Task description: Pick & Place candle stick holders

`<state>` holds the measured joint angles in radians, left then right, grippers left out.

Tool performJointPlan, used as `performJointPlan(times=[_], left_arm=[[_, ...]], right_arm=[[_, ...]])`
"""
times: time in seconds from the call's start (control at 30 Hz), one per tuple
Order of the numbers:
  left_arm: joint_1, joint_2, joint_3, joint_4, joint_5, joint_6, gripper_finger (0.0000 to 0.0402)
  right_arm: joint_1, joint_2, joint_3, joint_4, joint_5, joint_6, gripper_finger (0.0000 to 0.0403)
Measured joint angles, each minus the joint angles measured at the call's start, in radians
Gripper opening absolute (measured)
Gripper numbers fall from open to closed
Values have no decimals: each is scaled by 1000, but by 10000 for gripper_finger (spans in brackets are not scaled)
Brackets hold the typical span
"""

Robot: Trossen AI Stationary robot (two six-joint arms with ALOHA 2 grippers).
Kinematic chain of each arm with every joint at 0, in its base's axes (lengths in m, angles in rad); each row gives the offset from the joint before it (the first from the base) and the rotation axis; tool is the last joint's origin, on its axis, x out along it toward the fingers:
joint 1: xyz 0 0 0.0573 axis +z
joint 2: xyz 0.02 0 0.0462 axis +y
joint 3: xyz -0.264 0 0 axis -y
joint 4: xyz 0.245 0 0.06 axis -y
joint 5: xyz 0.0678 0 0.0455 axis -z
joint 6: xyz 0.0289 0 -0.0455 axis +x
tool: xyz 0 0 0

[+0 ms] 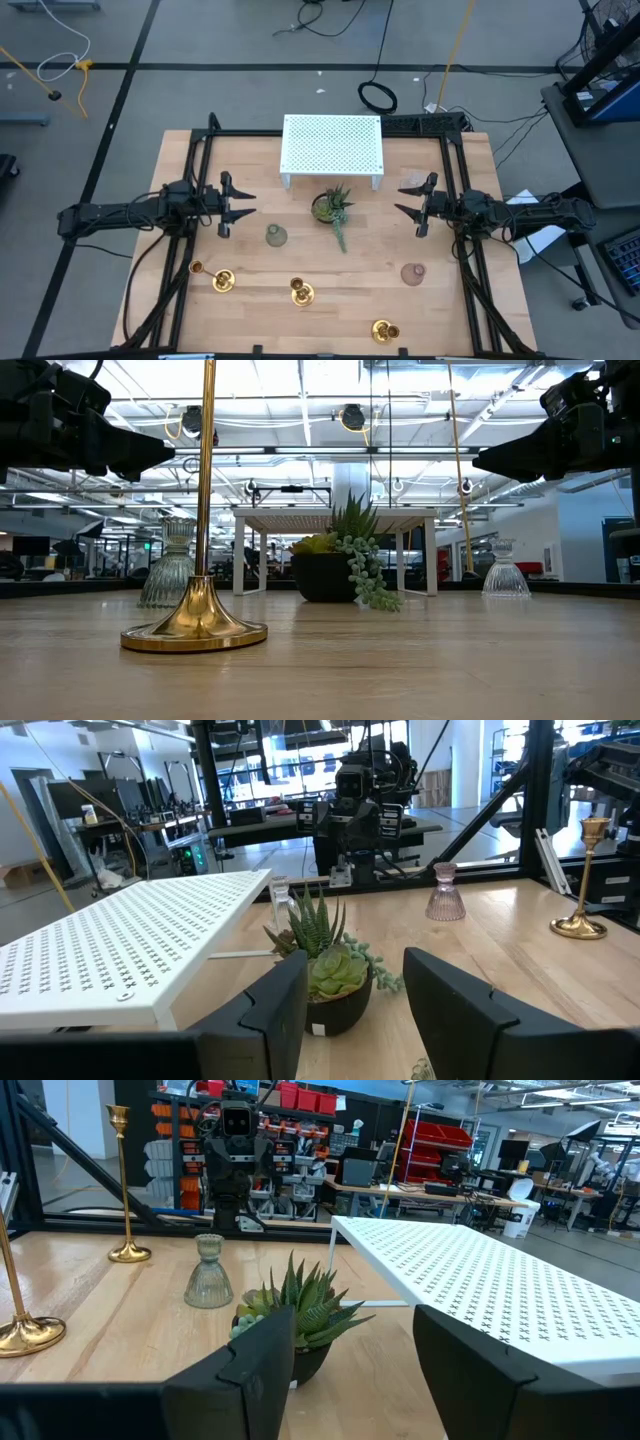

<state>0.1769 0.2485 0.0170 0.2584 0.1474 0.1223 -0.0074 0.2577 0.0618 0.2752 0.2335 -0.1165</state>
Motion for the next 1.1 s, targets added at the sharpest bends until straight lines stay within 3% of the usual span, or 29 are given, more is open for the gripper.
performJointPlan(times=[0.4, 0.77, 1.1], left_arm=[[0, 0, 0, 0, 1, -9, 173], [0, 0, 0, 0, 2, -211, 173], [0, 0, 0, 0, -1, -114, 172]], right_arm=[[0, 0, 0, 0, 0, 0, 196], [0, 0, 0, 0, 0, 0, 196], [0, 0, 0, 0, 0, 0, 196]])
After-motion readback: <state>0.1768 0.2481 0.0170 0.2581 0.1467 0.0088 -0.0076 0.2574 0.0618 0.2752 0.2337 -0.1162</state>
